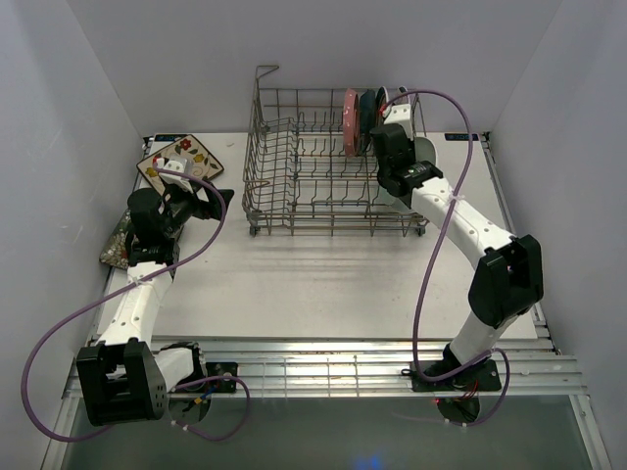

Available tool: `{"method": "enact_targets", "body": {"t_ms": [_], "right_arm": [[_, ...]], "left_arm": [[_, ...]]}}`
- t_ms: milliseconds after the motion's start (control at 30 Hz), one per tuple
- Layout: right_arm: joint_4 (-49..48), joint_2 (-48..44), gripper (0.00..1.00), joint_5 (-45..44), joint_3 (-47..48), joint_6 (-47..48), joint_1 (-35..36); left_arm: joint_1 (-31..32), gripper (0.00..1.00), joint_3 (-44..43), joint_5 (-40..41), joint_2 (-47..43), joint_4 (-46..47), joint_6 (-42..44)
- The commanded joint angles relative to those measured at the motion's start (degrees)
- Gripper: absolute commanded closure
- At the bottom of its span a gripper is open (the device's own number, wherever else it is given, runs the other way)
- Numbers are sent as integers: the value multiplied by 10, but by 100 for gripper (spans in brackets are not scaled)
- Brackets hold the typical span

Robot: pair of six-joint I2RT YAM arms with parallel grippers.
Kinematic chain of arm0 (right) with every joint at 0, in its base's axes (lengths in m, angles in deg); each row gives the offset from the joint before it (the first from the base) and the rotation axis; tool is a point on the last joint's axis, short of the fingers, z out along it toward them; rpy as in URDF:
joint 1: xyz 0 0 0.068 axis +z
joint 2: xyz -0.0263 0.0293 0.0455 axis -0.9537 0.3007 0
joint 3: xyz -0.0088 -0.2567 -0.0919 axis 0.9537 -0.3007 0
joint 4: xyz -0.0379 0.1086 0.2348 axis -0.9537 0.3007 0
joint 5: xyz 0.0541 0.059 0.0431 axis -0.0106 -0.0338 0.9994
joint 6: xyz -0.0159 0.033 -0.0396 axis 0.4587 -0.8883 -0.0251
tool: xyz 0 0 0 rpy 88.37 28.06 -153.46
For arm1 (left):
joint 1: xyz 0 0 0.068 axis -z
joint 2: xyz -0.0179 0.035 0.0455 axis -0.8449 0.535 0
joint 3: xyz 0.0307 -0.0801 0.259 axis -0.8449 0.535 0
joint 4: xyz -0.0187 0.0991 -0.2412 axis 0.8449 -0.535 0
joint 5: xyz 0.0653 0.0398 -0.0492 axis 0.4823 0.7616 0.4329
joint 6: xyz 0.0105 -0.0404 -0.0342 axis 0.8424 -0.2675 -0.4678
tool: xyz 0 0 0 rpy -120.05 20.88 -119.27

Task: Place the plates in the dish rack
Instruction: Insert the plate into the dish rack.

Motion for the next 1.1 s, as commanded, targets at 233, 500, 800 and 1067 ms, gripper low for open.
{"method": "enact_targets", "body": {"t_ms": [233, 500, 800, 1067], "right_arm": [[-56, 20, 92, -32, 62, 5, 4], [-44, 44, 92, -12, 81, 5, 5], [-40, 52, 90, -10, 80, -2, 4], [-36, 45, 80, -11, 75, -5, 4]], "left_arm": [[1, 2, 3, -3, -2, 7, 7], [1, 2, 2, -3, 0, 7, 8], [1, 2, 1, -4, -2, 7, 8], [1, 2, 1, -4, -1, 4, 8]]}}
